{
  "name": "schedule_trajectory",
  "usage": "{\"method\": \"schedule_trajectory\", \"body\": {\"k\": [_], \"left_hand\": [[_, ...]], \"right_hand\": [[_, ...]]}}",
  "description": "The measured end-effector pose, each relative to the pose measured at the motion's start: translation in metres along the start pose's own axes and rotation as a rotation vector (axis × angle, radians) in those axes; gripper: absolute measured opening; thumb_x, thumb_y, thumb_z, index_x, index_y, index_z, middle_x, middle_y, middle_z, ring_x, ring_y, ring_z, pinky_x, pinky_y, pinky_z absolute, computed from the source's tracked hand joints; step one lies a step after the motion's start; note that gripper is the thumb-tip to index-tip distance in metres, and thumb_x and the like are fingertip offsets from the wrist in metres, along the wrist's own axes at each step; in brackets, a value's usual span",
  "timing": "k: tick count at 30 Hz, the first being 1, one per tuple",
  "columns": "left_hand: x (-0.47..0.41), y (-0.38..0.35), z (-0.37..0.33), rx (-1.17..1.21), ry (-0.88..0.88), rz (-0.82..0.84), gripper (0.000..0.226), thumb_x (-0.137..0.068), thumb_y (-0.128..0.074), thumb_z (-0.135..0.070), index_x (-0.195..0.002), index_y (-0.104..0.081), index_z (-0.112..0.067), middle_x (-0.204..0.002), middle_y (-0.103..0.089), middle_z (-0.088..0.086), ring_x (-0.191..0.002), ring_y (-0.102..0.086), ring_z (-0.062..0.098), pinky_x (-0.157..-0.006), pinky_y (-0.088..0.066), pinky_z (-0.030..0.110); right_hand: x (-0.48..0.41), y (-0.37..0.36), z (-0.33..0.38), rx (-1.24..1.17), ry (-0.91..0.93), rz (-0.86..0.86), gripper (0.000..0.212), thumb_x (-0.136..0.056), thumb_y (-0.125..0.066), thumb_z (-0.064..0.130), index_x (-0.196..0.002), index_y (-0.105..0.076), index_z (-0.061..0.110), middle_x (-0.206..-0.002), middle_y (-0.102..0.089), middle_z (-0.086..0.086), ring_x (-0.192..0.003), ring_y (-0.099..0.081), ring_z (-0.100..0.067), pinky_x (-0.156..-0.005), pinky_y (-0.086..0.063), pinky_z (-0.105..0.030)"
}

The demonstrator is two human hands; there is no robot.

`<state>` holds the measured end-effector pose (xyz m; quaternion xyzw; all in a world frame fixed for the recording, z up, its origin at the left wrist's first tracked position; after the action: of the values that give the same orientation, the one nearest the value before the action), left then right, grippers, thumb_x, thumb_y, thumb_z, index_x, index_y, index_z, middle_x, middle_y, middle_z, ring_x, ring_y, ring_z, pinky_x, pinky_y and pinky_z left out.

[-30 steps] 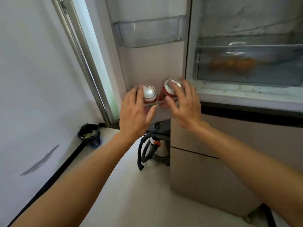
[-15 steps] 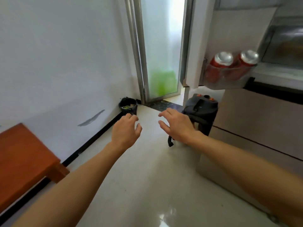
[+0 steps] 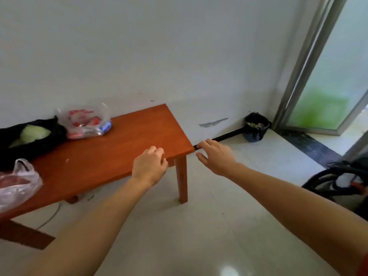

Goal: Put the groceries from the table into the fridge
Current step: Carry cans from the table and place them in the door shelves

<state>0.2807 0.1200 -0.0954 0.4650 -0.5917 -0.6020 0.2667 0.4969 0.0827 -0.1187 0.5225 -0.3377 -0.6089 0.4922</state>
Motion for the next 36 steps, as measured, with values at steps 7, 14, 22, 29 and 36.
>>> {"method": "schedule_trajectory", "body": {"k": [7, 14, 22, 29, 36], "left_hand": [[-0.010, -0.003, 0.120, -0.082, 0.203, 0.044, 0.023, -0.093, -0.049, -0.034, -0.108, -0.058, -0.019, -0.103, -0.058, -0.002, -0.092, -0.057, 0.017, -0.073, -0.053, 0.036], [-0.086, -0.011, 0.211, -0.106, 0.368, 0.034, 0.025, -0.093, -0.050, -0.035, -0.111, -0.057, -0.020, -0.109, -0.057, 0.000, -0.100, -0.057, 0.019, -0.075, -0.050, 0.034], [-0.106, -0.013, 0.315, -0.133, 0.516, 0.047, 0.026, -0.092, -0.049, -0.034, -0.111, -0.058, -0.018, -0.110, -0.057, 0.000, -0.101, -0.057, 0.021, -0.079, -0.050, 0.037], [-0.134, -0.023, 0.424, -0.153, 0.525, 0.042, 0.027, -0.093, -0.047, -0.031, -0.113, -0.058, -0.017, -0.111, -0.058, 0.002, -0.101, -0.056, 0.022, -0.082, -0.047, 0.036], [-0.204, -0.042, 0.537, -0.134, 0.341, 0.032, 0.033, -0.093, -0.048, -0.031, -0.122, -0.056, -0.016, -0.119, -0.058, 0.002, -0.109, -0.053, 0.020, -0.093, -0.044, 0.035]], "right_hand": [[-0.098, -0.058, 0.077, -0.046, 0.175, 0.113, 0.036, -0.097, -0.046, 0.043, -0.124, -0.053, 0.020, -0.118, -0.056, -0.001, -0.104, -0.057, -0.022, -0.072, -0.046, -0.032], [-0.230, -0.107, 0.109, -0.067, 0.292, 0.169, 0.037, -0.098, -0.043, 0.044, -0.126, -0.051, 0.022, -0.125, -0.054, 0.001, -0.108, -0.056, -0.018, -0.076, -0.050, -0.031], [-0.339, -0.168, 0.182, -0.048, 0.412, 0.250, 0.035, -0.095, -0.048, 0.043, -0.124, -0.053, 0.024, -0.126, -0.054, 0.000, -0.116, -0.053, -0.022, -0.085, -0.050, -0.039], [-0.405, -0.233, 0.258, -0.015, 0.491, 0.322, 0.039, -0.095, -0.048, 0.042, -0.131, -0.047, 0.027, -0.131, -0.051, 0.000, -0.117, -0.052, -0.021, -0.084, -0.048, -0.036], [-0.490, -0.300, 0.311, -0.004, 0.333, 0.328, 0.037, -0.095, -0.051, 0.037, -0.130, -0.048, 0.026, -0.125, -0.057, 0.001, -0.108, -0.057, -0.017, -0.079, -0.051, -0.028]]}}
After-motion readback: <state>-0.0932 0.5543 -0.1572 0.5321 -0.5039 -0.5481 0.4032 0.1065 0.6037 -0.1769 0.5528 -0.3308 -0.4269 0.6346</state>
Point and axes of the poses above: each hand's wrist, its own x-axis away from the middle knuckle, its own y-axis out of the back of the hand, z = x × y, the point moved 2 cm from there along -x, towards the middle knuckle
